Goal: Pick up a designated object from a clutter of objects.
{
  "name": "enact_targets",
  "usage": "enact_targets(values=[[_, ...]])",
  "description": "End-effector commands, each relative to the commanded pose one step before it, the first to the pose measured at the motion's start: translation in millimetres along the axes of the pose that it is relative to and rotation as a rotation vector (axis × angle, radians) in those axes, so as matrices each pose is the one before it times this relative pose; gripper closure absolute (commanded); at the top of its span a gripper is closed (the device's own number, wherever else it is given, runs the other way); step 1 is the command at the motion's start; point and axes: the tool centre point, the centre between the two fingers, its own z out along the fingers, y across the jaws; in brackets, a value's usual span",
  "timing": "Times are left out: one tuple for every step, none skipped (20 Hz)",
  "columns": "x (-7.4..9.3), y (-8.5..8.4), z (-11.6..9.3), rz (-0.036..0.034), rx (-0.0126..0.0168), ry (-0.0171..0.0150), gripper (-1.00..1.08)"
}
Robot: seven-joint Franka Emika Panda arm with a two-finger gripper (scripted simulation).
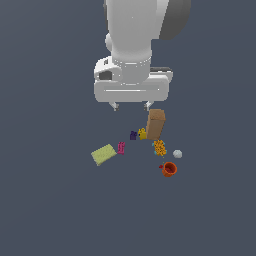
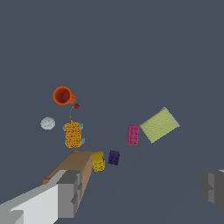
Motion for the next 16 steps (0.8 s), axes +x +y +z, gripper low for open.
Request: enact_targets(values=[[0.0,0.01,0.0,0.0,0.0,0.0,-0.92],[0.22,0.73,-0.16,0.00067,-0.00018,0.00068,-0.92],[0.66,2.13,-0.42,0.00194,-0.00047,0.0019,-0.92],[1.05,3.54,-0.71,0.00326,-0.00081,0.00319,-0.92],[1.44,4.91,-0.96,0.00451,-0.00118,0.00439,-0.92],[1.78,6.19,-1.16,0.00565,-0.00156,0.00548,-0.92],[1.61,5.69,-1.0,0.00517,-0.00151,0.00499,-0.92],[1.17,4.22,-0.69,0.00383,-0.00117,0.00367,-0.92],[0.75,2.73,-0.39,0.00249,-0.00078,0.00237,-0.92],[0.35,1.22,-0.1,0.0011,-0.00035,0.00103,-0.92],[-0.15,-0.17,-0.04,0.0,0.0,0.0,-0.92],[-0.27,-1.34,0.16,-0.00139,0.00044,-0.0013,-0.92],[-0.2,-0.18,-0.32,0.0,0.0,0.0,-0.92],[0.07,0.04,0.26,0.0,0.0,0.0,-0.92],[0.18,0.07,0.83,0.0,0.0,0.0,-0.92],[0.23,0.05,1.38,0.0,0.0,0.0,-0.92]])
